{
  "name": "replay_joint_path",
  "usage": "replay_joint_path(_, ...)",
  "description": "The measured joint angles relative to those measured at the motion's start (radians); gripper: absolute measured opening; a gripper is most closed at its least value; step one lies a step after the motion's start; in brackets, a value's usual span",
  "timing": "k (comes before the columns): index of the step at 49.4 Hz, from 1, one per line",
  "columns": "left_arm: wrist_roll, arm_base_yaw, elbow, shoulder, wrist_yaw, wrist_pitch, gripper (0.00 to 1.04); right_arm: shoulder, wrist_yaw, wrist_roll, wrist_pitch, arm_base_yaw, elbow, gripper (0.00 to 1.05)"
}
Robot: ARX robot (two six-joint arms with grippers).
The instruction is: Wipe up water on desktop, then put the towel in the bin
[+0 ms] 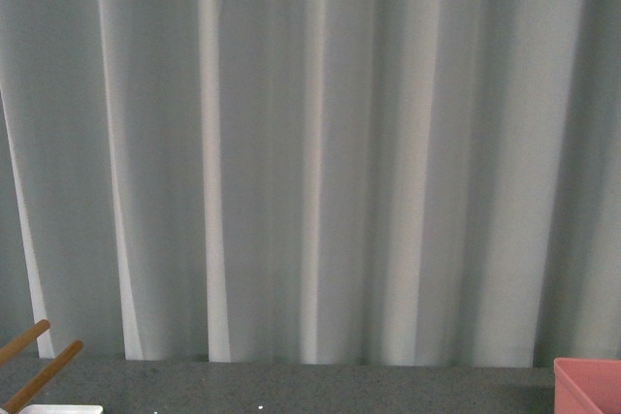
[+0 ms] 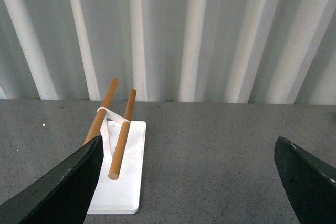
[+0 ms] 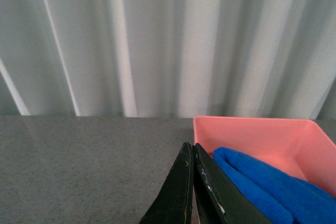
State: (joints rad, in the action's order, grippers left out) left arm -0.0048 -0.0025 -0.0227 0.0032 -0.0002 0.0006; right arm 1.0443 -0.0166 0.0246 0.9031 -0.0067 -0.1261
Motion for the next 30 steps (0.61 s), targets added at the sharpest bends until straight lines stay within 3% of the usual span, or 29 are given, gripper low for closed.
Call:
replay_joint_path(7, 0.000, 0.000, 0.000, 0.000, 0.000, 0.000, 0.98, -0.038, 0.002, 0.000, 0.023, 0.003, 0.063, 0.03)
replay_joint_path(30, 0.000, 0.000, 0.000, 0.000, 0.000, 0.000, 0.98, -0.385, 0.008, -0.004, -0.261, 0.005, 0.098, 0.03)
